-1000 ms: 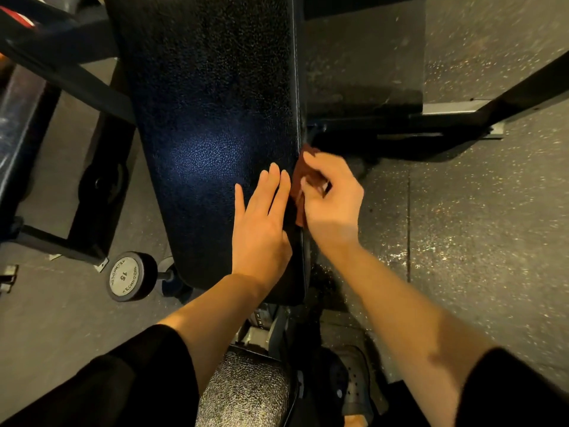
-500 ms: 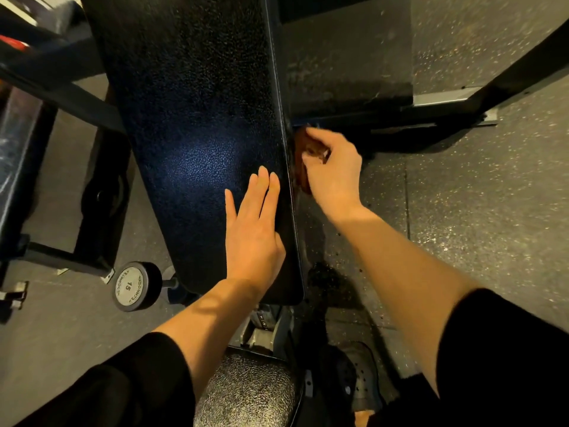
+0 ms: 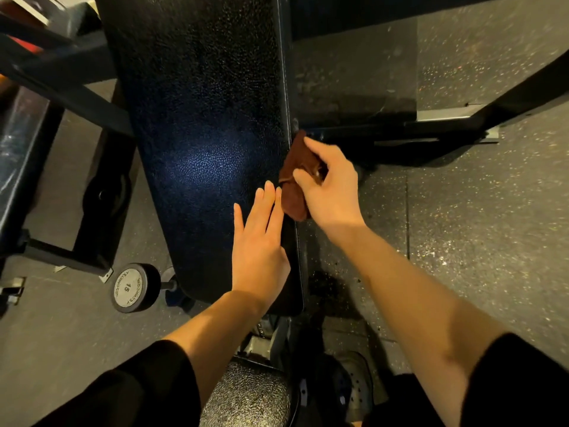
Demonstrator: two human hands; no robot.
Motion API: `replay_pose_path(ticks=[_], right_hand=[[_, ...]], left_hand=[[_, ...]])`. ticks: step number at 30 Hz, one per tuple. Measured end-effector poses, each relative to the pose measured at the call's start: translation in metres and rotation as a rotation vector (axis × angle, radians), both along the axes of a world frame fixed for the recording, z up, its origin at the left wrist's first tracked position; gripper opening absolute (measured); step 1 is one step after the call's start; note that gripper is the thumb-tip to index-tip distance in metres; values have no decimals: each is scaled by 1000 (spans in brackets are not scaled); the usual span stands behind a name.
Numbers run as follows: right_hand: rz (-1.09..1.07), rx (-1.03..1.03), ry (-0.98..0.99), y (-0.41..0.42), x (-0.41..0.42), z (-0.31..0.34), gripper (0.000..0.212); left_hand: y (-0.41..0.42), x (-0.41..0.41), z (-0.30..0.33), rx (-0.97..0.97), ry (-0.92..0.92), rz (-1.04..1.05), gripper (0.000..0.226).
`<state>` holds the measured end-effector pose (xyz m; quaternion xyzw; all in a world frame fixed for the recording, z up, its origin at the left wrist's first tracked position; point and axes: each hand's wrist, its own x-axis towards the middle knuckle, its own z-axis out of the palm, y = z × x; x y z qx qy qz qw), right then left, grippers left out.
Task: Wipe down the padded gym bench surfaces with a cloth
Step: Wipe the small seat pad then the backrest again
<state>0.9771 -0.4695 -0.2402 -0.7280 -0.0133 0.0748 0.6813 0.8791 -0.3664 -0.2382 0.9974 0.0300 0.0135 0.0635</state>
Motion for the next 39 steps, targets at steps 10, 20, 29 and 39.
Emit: replay_pose_path(ticks=[10, 20, 29, 39], right_hand=[[33, -276, 11, -28, 21, 0, 47], [-17, 210, 51, 5, 8, 8, 49], [-49, -59, -138, 4, 24, 7, 51], [-64, -403, -364, 11, 20, 4, 48]], left_hand=[[1, 1, 5, 15, 12, 3, 88], [-5, 0, 3, 5, -8, 30, 87], [-6, 0, -1, -11, 7, 35, 92], [-8, -2, -2, -26, 10, 36, 93]])
